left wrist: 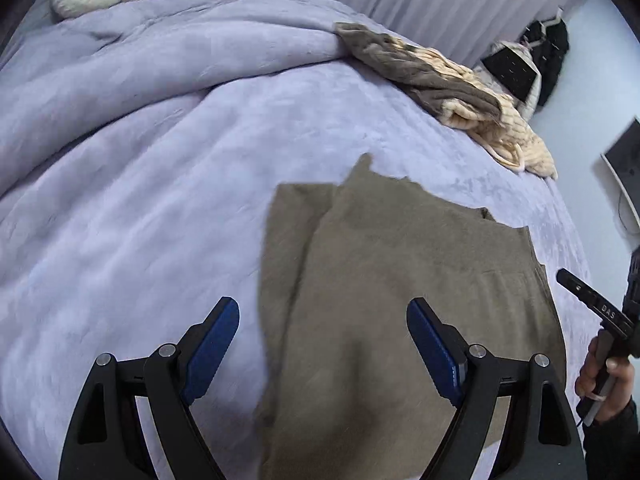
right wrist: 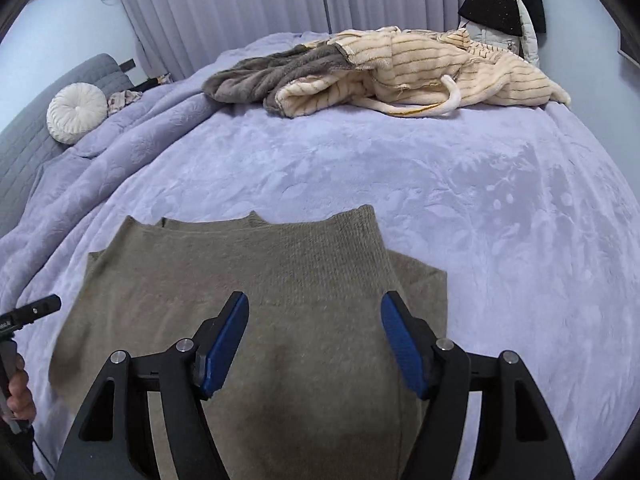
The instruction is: Fold small clothes
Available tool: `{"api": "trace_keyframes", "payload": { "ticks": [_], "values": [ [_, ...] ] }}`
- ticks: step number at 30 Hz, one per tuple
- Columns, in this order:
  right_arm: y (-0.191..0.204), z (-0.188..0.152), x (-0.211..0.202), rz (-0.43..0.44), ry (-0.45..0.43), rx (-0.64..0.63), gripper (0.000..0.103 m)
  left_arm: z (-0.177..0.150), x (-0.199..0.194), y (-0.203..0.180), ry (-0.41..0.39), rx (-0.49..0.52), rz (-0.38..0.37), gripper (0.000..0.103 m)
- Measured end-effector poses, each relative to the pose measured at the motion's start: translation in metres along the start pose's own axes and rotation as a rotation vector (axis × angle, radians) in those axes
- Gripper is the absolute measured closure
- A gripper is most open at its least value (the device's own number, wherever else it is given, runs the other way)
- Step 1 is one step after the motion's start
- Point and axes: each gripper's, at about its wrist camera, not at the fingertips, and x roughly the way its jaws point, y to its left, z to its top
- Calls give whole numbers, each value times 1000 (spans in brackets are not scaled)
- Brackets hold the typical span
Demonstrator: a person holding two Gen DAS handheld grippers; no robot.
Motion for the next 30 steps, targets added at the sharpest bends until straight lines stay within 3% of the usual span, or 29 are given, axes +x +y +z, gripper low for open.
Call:
{"api": "trace_keyframes", "payload": {
  "ticks": [2, 4, 8, 10, 12, 14, 19, 20, 21, 23, 27, 30],
  "values": [
    [11, -15, -12, 29, 3, 10, 30, -26, -4, 31, 40, -109, -20, 16],
    [27, -28, -17, 50, 15, 1, 30, -48, -3, 42, 78, -163, -93, 16],
    [67, -53, -21, 92, 55, -46, 30, -75, 9, 33, 119, -174, -241, 16],
    [81, -64, -23, 110, 73, -65, 30, -80, 24, 30, 136, -184, -231, 16],
    [93, -72, -25, 115, 87, -89, 30, -80, 28, 32, 116, -218, -268, 14],
    [102, -77, -27, 110, 98, -122, 30, -79, 29, 36, 106, -248, -355, 1],
    [120, -64, -23, 113, 115, -145, 30, -78, 32, 39, 70, -293, -427, 1],
    [126, -58, -19, 118, 127, -151, 30, -78, 30, 38, 59, -284, -441, 7],
    [132, -51, -14, 128, 138, -156, 30, -78, 28, 38, 51, -277, -451, 40],
    [148, -36, -3, 162, 171, -159, 30, -81, 39, 40, 96, -307, -484, 75],
    [189, -3, 31, 217, 243, -152, 26, -85, 42, 42, 65, -336, -498, 76],
    [230, 19, 69, 202, 297, -158, 24, -83, 39, 35, 46, -306, -474, 77]
  ]
}}
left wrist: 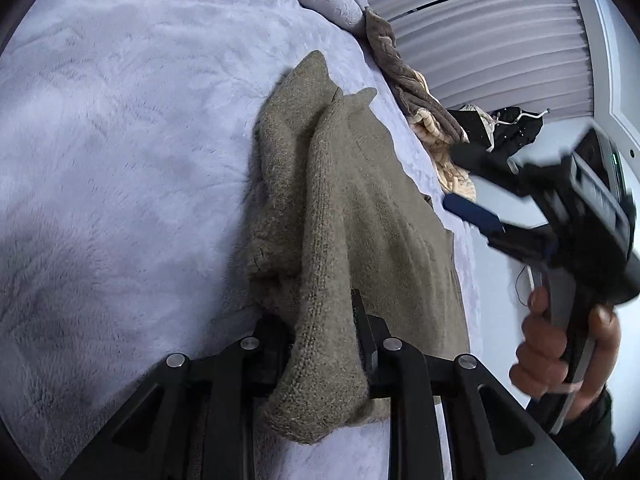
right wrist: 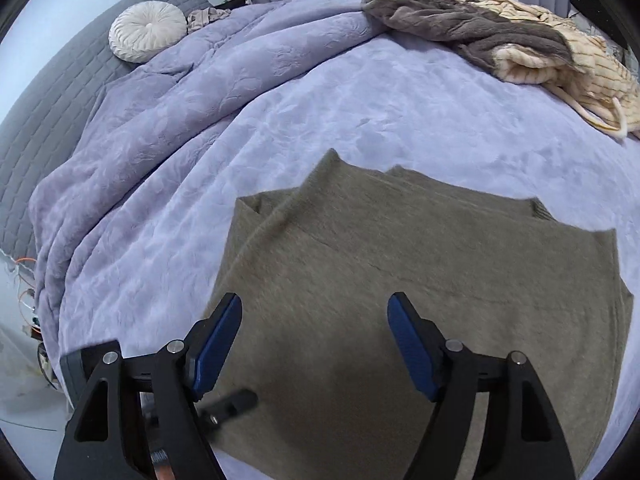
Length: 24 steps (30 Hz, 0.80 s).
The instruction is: Fold small clothes
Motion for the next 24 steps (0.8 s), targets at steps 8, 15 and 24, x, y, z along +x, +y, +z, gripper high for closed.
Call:
{"api": "trace_keyframes", "payload": {
  "ticks": [8, 15, 24],
  "values": [
    [65, 53, 105, -80, 178, 7, 23, -2, 7, -9, -13, 53, 37, 77],
    [78, 48, 129, -284, 173, -119, 70, -2, 15, -18, -18, 67, 48, 77],
    [51, 46, 83, -82, 93, -64, 86, -10, 12, -54, -20, 148, 139, 82]
  ]
}}
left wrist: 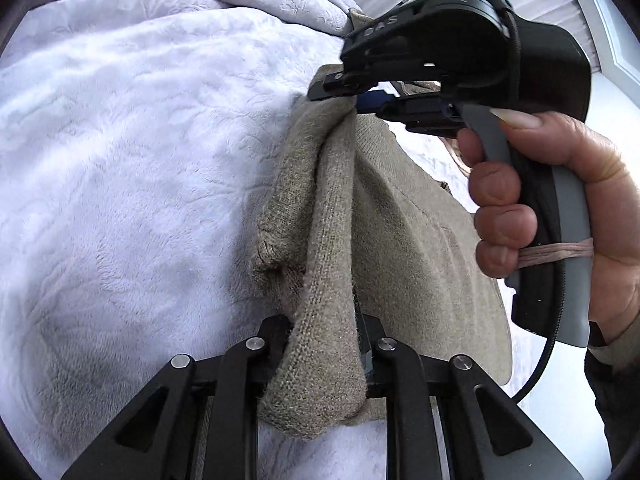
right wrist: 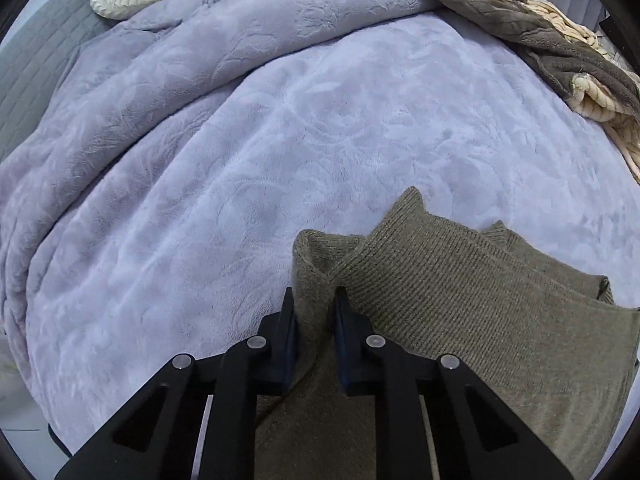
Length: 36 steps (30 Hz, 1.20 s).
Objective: Fold small clothes
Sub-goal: 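Close both grippers on the folded sweater's side edge, then lift the gripped edge with both grippers and fold it over the sweater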
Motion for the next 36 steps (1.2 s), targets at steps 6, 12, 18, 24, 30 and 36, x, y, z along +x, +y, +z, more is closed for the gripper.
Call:
{"api": "trace_keyframes", "payload": {
  "ticks": [6, 12, 18, 24, 30, 36],
  "values": [
    [-20, -8, -27, 105, -52, 2, 86, 2, -4, -23, -4, 44, 26, 83],
    [-46, -8, -58, 197, -117, 33, 86, -3, -3, -55, -22, 105, 85, 83],
    [-71, -17, -80, 262, -165, 81, 86, -7, 1, -92, -18, 178, 151, 83],
    [-99, -27, -97, 315, -201, 124, 86, -3, 4, -119, -1, 249, 248, 83],
    [-124, -38, -109, 347, -227, 156, 86, -5, 12, -139, 21, 295, 303, 83],
    [-145, -44, -120, 372, -246, 178, 86, -8, 16, -164, 41, 358, 369, 83]
  ]
}}
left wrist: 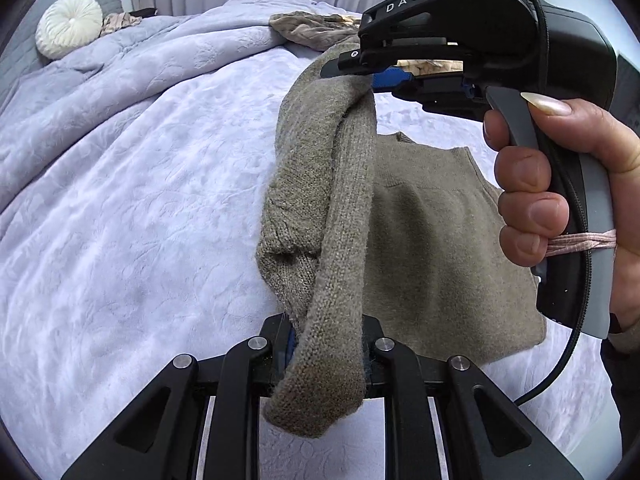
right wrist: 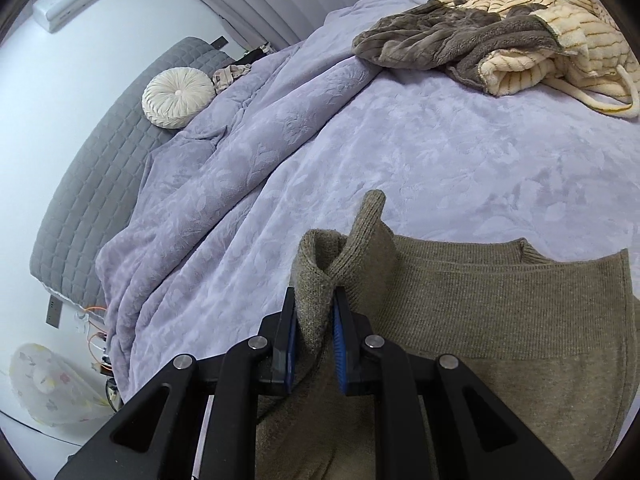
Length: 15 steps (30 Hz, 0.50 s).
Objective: Fold small clothes
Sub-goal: 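Lift the gripped edge with both grippers and fold it over the sweater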
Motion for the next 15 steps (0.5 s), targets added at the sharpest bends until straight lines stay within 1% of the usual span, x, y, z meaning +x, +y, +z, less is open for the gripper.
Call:
{"api": "trace_keyframes", "payload": {
  "ticks": [4, 10, 15],
  "values": [
    [-9, 0, -14, 15, -10, 1, 86, 1, 1, -16, 8, 39, 23, 83],
    [-21, 2, -28, 1, -6, -31, 86, 6, 12, -28, 21, 80, 27, 83],
    [-36, -1, -33, 28, -20, -10, 86, 7, 19, -43, 43, 139, 80, 83]
  ]
}}
